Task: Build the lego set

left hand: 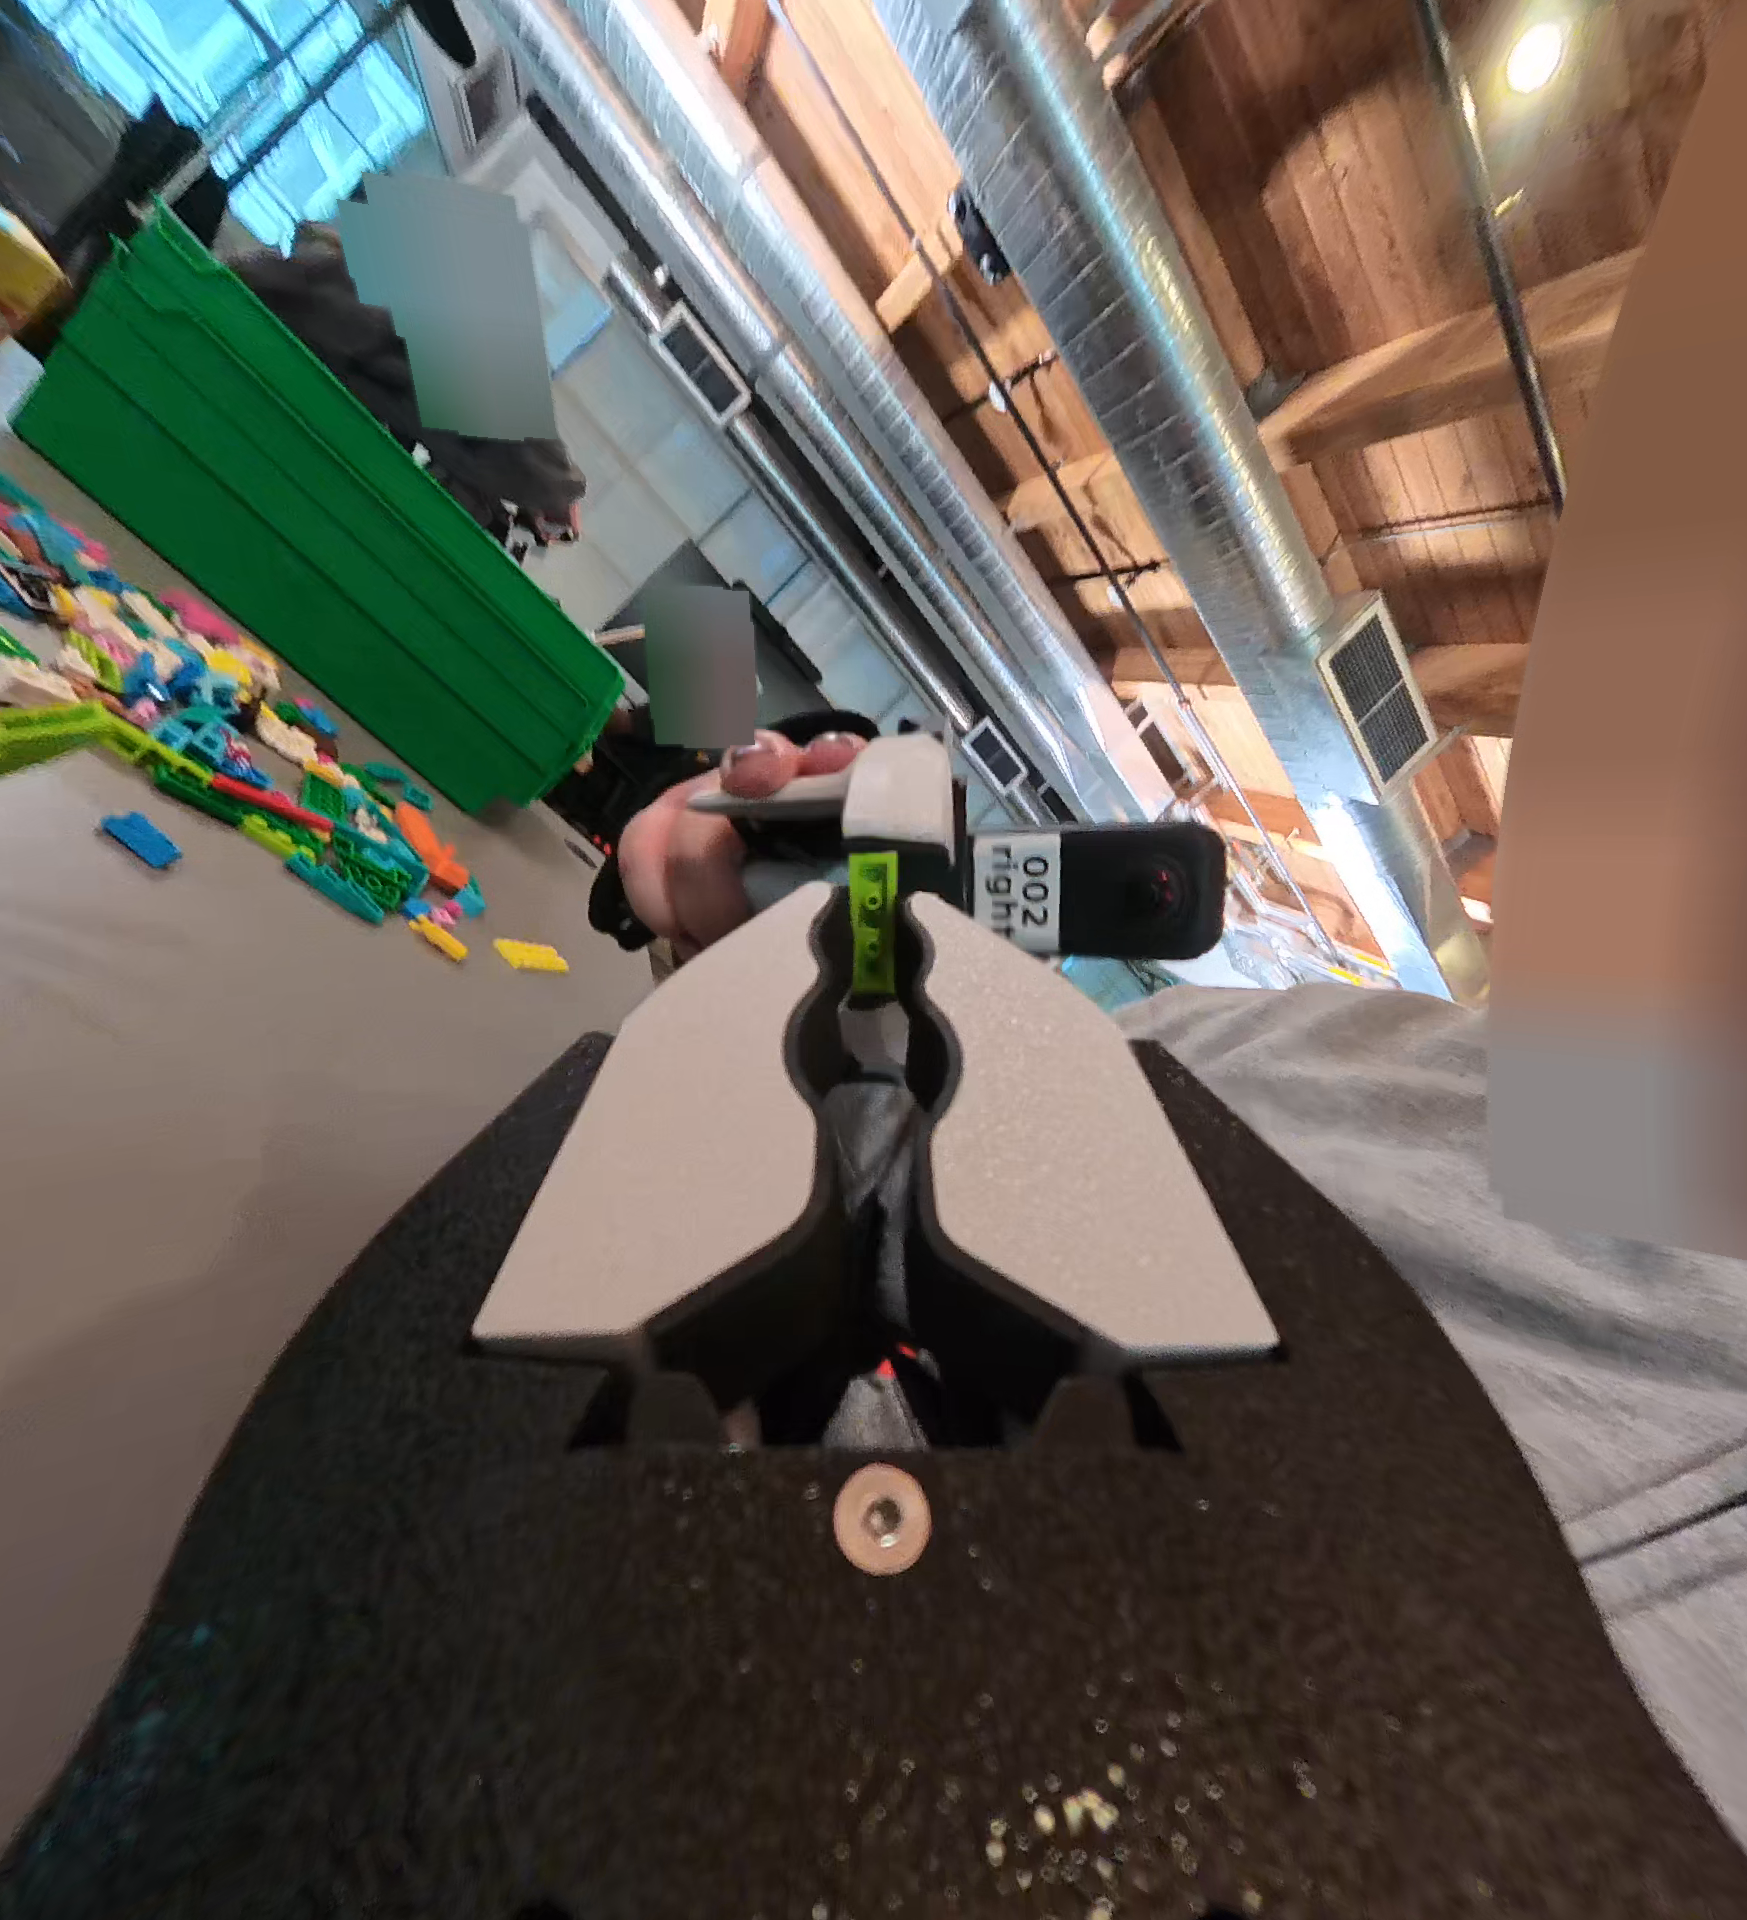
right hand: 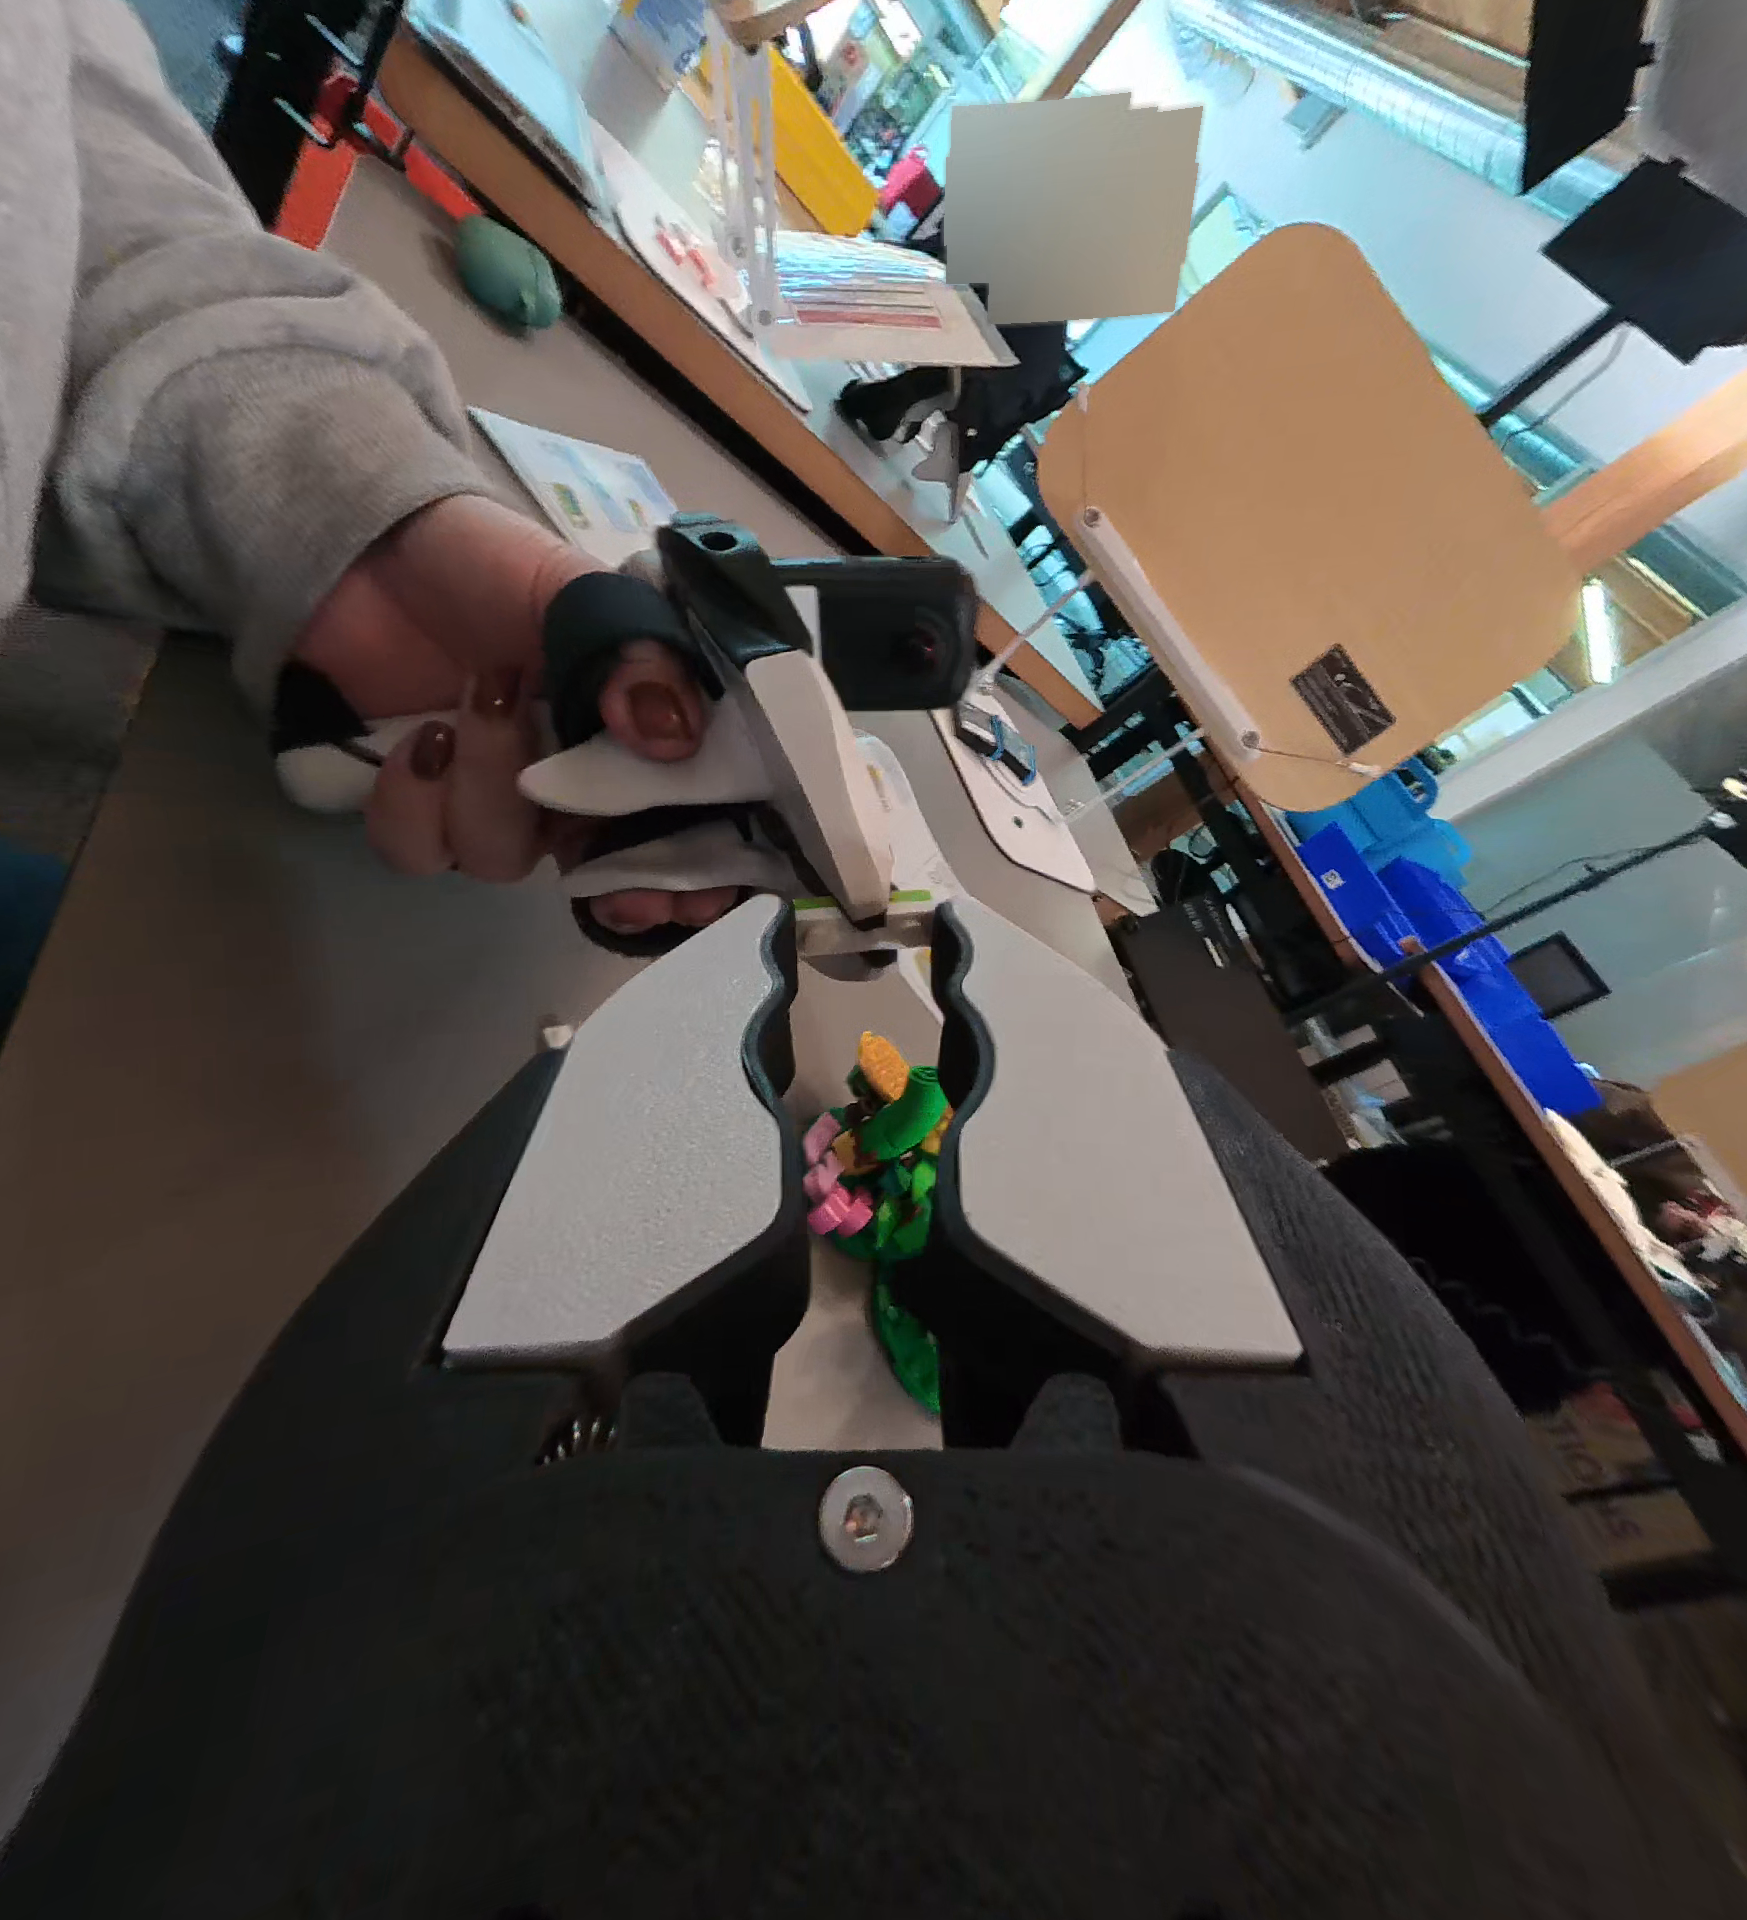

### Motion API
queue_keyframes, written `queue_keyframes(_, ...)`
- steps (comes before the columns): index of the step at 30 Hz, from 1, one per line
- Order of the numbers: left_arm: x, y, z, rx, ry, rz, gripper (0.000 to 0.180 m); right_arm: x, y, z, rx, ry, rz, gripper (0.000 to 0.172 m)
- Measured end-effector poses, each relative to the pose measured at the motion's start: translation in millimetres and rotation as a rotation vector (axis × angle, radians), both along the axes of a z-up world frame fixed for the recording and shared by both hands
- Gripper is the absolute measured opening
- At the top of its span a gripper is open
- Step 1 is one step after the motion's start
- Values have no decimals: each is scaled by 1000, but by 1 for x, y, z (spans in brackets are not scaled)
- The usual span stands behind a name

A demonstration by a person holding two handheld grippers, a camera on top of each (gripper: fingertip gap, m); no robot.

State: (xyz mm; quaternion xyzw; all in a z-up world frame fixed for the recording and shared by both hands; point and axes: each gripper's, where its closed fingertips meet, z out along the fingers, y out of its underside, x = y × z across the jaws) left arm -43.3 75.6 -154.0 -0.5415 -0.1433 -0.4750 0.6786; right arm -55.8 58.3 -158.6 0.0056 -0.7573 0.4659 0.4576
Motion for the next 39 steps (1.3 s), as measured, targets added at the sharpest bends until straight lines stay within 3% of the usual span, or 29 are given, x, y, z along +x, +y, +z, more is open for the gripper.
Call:
queue_keyframes(12, -17, -6, 8, 117, -81, 170, 7, -17, -4, 8, -60, 188, -232, 24)
queue_keyframes(18, -1, -7, 4, 122, -184, -12, 7, -3, -7, 4, -123, -30, 18, 24)
queue_keyframes(24, 25, -7, 9, 124, -166, -166, 7, 27, -7, 8, -214, -275, 330, 24)
queue_keyframes(35, 33, -8, 13, 150, -173, -216, 7, 37, -6, 12, -287, -361, 459, 23)
queue_keyframes(39, 24, -10, 13, 170, -231, -185, 7, 28, -7, 12, -241, -220, 371, 23)
